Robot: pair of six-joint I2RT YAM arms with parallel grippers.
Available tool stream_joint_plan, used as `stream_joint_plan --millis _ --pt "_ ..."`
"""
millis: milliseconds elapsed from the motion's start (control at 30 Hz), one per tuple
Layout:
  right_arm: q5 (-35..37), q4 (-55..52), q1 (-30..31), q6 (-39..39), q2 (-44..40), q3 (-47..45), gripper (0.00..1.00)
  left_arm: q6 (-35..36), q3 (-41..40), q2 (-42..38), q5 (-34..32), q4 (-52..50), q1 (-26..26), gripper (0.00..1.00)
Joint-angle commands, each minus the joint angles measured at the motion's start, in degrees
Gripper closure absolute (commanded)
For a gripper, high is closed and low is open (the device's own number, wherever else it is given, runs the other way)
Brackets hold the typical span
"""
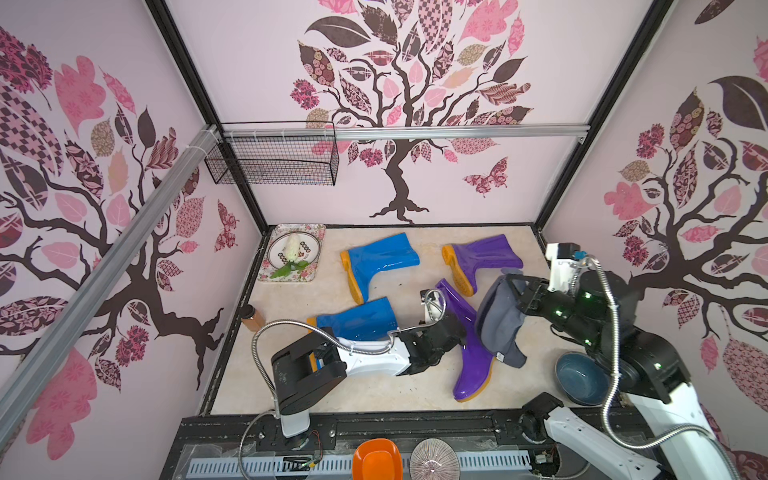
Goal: Wipe the rubber boots with a cloth
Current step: Adjust the rubber boot at the center of the board, then wipe the dirt off the rubber boot.
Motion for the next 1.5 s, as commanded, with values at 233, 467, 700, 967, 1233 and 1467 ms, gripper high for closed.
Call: stream_joint_plan --millis 233,467,700,967,1233,1467 --pt "-4.5 14.3 0.1 7.0 -3.2 -29.3 1.00 0.3 -19.1 -6.5 0.4 8.5 -0.6 1.00" --pt "-0.8 16.7 0.1 3.4 10.2 -34.9 1.00 1.7 -25.2 -4.7 3.6 19.4 -0.6 1.00" --pt "6.9 23.7 -0.1 2.3 19.2 -34.3 1.00 8.1 -25.7 -3.8 2.3 21.0 -2.4 1.00" --pt "4.7 21.4 -0.9 0.3 27.9 -28.4 1.00 11.4 -30.2 -1.9 0.6 30.3 -6.5 1.00" --pt "-0.2 14.9 15.4 9.4 12.0 -34.0 1.00 11.9 -30.9 -1.9 -1.9 32.0 -6.8 1.00" --pt "-4.3 13.9 25.6 19.3 2.8 -41.1 1.00 11.3 -30.6 -3.0 -2.8 30.9 -6.8 1.00"
